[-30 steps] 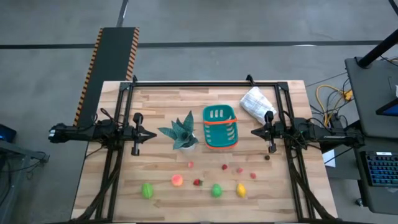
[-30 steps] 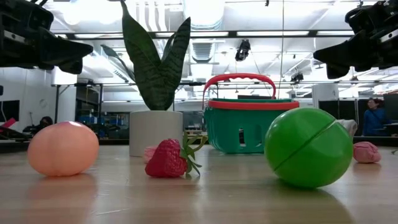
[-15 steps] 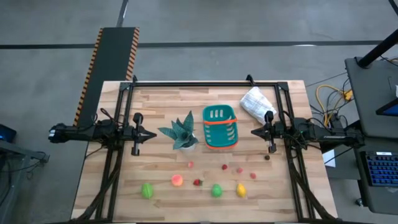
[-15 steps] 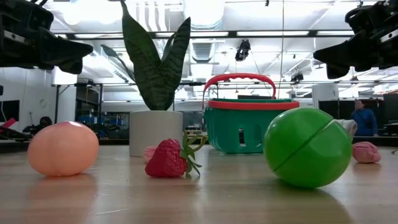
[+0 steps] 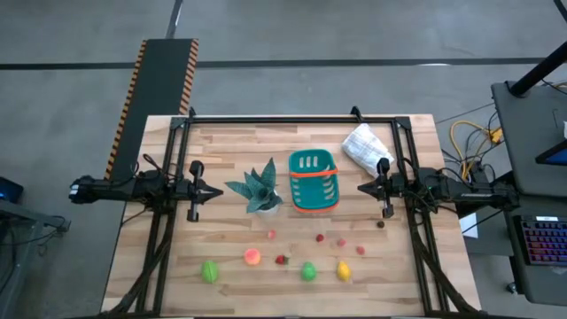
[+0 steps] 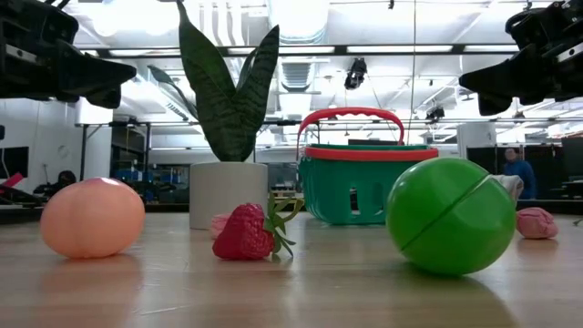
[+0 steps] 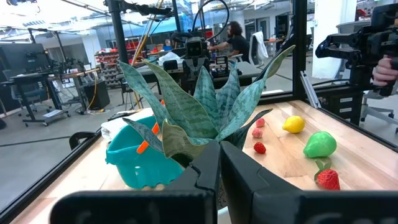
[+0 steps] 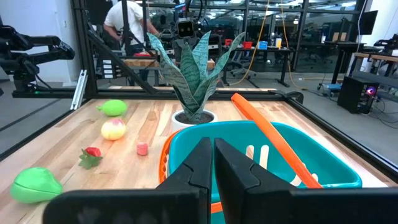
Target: Build produce basket
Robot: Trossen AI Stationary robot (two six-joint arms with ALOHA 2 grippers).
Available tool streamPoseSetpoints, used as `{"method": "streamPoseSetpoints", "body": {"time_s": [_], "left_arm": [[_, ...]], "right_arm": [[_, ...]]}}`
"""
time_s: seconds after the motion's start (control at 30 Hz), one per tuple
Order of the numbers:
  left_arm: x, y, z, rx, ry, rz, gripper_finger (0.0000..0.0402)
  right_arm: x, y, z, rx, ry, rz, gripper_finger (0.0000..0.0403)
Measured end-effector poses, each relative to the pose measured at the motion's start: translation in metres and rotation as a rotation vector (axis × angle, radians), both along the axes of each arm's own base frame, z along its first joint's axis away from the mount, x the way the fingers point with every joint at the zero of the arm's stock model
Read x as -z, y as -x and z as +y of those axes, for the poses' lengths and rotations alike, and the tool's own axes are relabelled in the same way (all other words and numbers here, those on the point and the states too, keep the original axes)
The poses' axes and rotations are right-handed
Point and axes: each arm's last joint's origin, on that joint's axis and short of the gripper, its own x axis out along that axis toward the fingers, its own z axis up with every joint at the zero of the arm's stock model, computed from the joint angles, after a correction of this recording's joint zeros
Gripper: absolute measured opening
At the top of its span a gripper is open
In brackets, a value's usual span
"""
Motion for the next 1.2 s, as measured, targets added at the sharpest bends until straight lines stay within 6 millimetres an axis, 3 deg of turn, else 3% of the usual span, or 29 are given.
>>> {"method": "streamPoseSetpoints", "body": {"time_s": [0.5,0.73,0.87,1.2], "left_arm": [[0.0,0.0,0.0,0.0,0.0,-0.001,0.0],[0.0,0.0,0.0,0.0,0.0,0.0,0.0],[0.0,0.0,0.0,0.0,0.0,0.0,0.0],[0.0,0.0,0.0,0.0,0.0,0.0,0.0]], "right_arm": [[-0.005,0.0,0.0,0.0,0.005,-0.057,0.0009],[-0.026,0.003,0.001,-0.049,-0.052,-0.27,0.0014],[-0.041,0.008,0.005,-0.175,-0.12,-0.375,0.0053],[-0.099,0.019,0.011,-0.267,-0.218,-0.296,0.0213]]}}
